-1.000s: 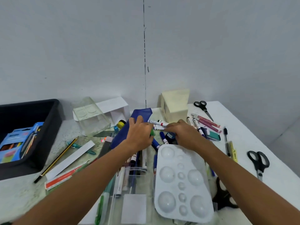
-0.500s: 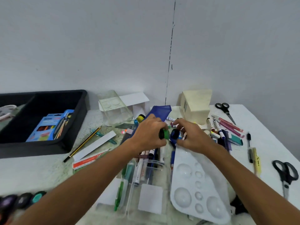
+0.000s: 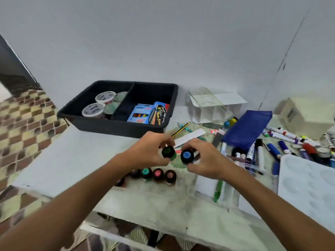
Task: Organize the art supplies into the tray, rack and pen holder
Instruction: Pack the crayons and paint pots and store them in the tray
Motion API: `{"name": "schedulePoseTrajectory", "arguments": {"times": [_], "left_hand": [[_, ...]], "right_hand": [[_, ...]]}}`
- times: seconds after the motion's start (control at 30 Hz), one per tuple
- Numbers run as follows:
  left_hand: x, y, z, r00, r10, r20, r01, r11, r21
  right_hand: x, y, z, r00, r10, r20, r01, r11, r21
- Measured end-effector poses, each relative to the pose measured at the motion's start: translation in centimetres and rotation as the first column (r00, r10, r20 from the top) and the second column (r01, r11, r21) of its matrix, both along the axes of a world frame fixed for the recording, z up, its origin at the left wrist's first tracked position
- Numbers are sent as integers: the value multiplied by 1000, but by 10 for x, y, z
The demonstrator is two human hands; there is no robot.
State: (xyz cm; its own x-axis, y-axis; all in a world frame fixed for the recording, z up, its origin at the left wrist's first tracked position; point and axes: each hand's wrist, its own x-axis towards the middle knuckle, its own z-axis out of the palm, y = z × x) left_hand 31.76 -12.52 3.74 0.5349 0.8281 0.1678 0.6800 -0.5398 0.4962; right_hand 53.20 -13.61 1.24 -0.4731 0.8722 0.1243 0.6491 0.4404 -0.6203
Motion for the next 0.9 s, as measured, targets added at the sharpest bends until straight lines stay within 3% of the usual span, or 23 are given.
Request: {"name": "schedulePoseTrajectory", "arguments": {"times": [0.3,0.53,0.77,0.9], "left_hand": [[-104,-37,-18,998,28,-63,-37,988,-149],[-115,-41,-39,987,-32,-155,14,993,-114],[-120,-37,-50,983,-83,-163,71,994,-78],[-121,-36,-54,985,-113,-133,105,992,-64]], "right_hand": [[-103,-26,-22,957,265,115,-267,964,7],[-116,-26,-29,894,267,361,-323,941,105],[-117,-27,-34,861,270,430,-399,884,244],[-118,-29,-34,852,277,443,-410,880,239]]}}
